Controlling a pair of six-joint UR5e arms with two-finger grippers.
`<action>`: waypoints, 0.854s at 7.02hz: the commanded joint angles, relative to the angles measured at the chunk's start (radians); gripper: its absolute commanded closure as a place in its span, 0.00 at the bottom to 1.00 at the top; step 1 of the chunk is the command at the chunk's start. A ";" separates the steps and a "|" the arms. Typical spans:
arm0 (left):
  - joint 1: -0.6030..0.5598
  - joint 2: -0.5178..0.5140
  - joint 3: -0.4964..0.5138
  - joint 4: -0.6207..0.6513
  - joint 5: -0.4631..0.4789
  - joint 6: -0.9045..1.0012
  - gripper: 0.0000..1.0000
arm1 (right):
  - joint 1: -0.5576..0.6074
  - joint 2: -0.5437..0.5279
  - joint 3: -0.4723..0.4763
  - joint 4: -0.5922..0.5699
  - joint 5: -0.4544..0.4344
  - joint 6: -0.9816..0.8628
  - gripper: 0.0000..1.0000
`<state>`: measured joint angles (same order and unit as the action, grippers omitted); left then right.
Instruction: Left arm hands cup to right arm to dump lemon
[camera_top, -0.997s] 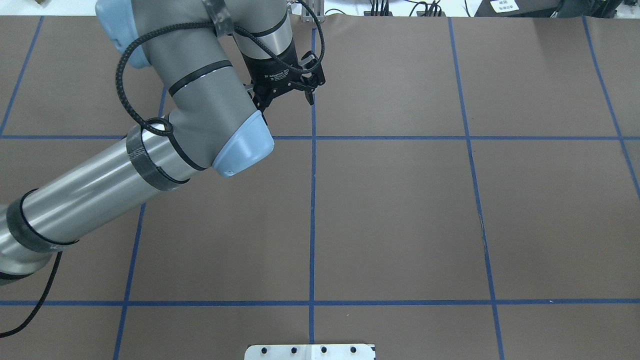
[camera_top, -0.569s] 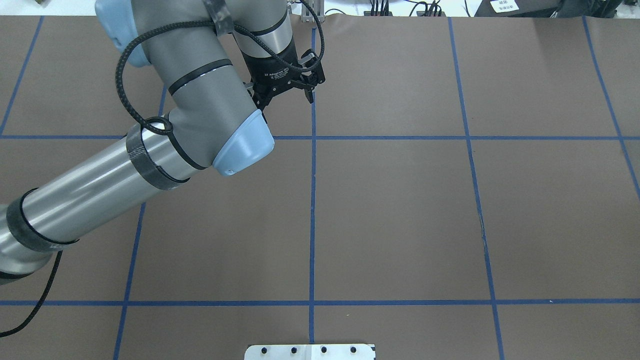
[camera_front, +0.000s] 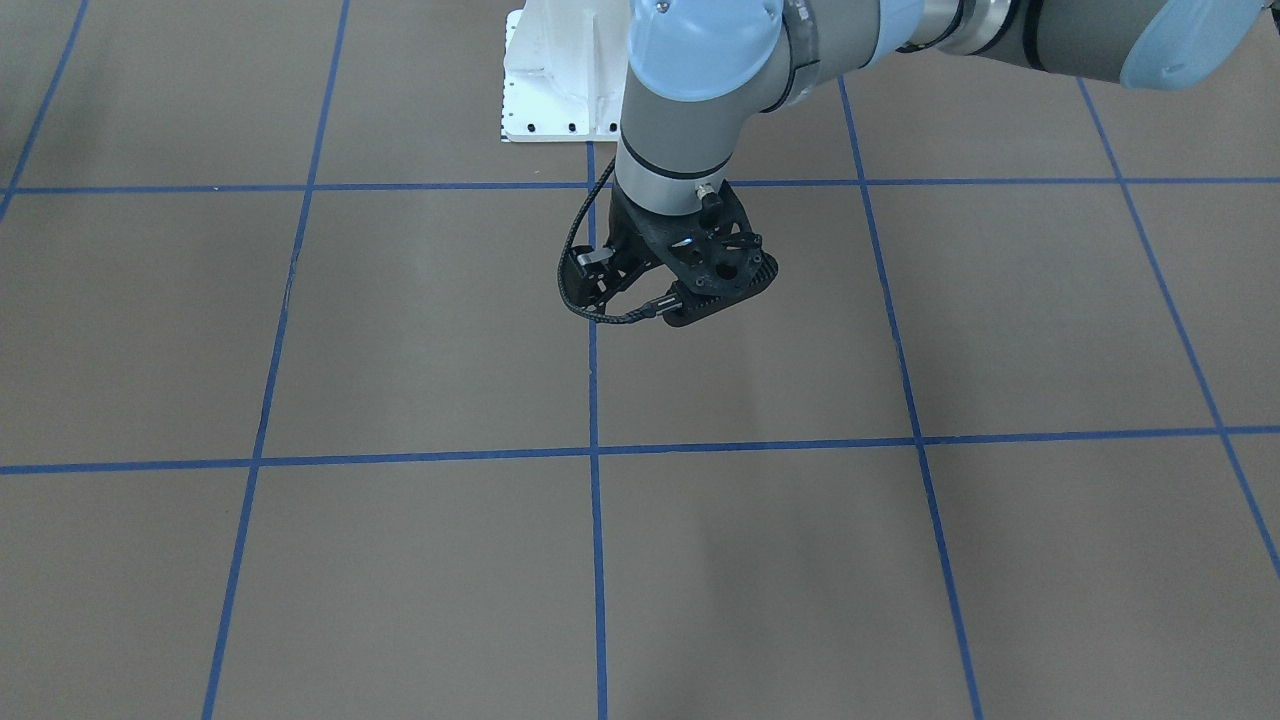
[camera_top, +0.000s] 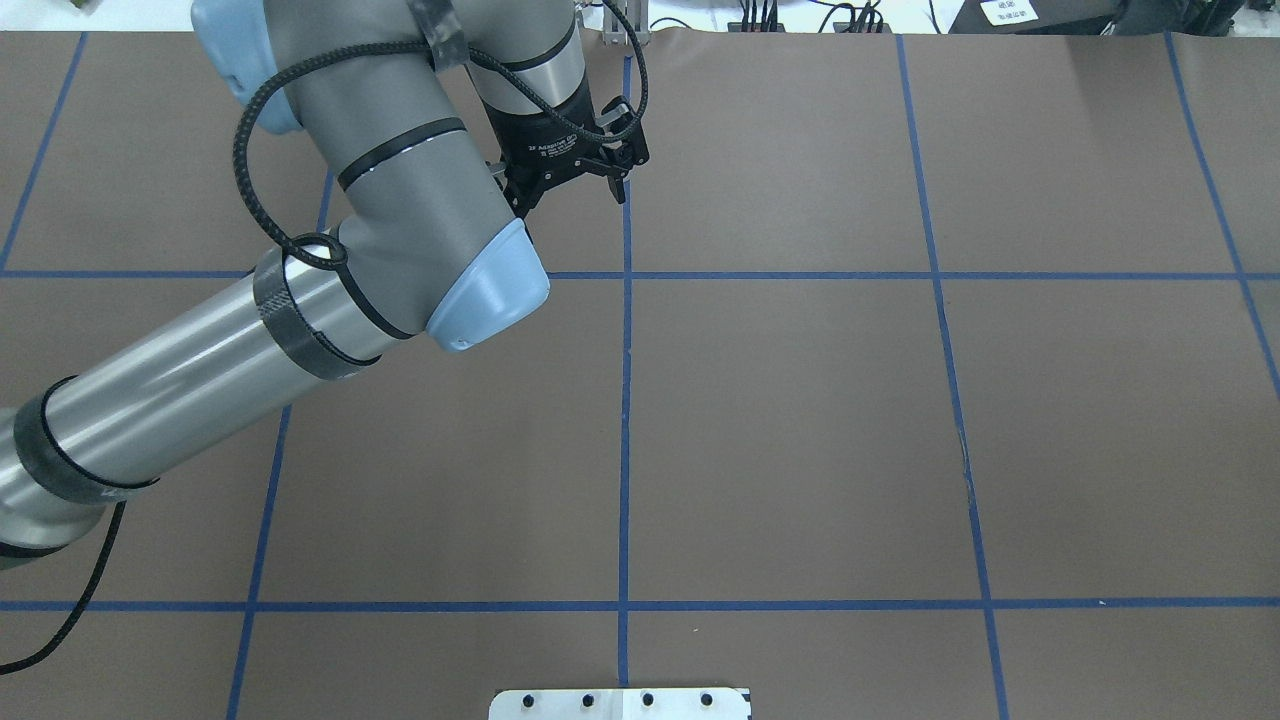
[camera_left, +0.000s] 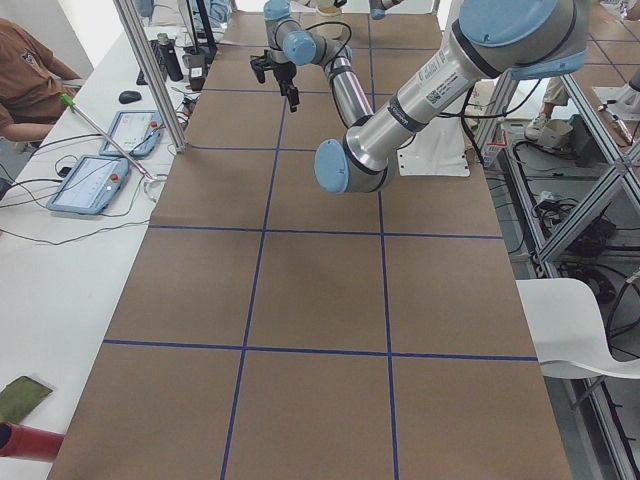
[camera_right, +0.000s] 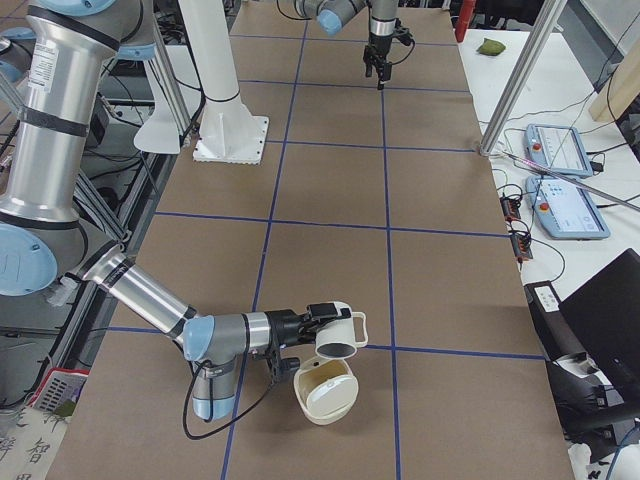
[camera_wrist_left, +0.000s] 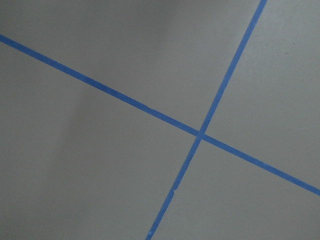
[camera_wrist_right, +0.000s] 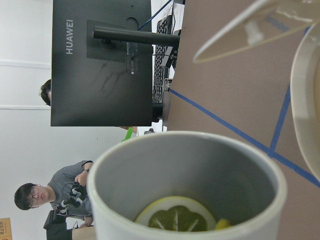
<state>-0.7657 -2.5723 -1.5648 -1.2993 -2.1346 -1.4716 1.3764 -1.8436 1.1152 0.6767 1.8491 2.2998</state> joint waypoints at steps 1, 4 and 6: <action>0.000 -0.008 0.000 0.003 0.007 0.000 0.00 | 0.013 0.003 -0.008 0.026 0.001 0.120 1.00; -0.001 -0.009 0.000 0.005 0.022 0.000 0.00 | 0.050 0.036 -0.067 0.080 -0.001 0.315 1.00; 0.002 -0.022 0.002 0.008 0.022 -0.003 0.00 | 0.081 0.055 -0.086 0.081 0.001 0.393 1.00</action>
<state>-0.7656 -2.5863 -1.5643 -1.2942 -2.1134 -1.4717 1.4362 -1.7991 1.0387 0.7552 1.8495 2.6276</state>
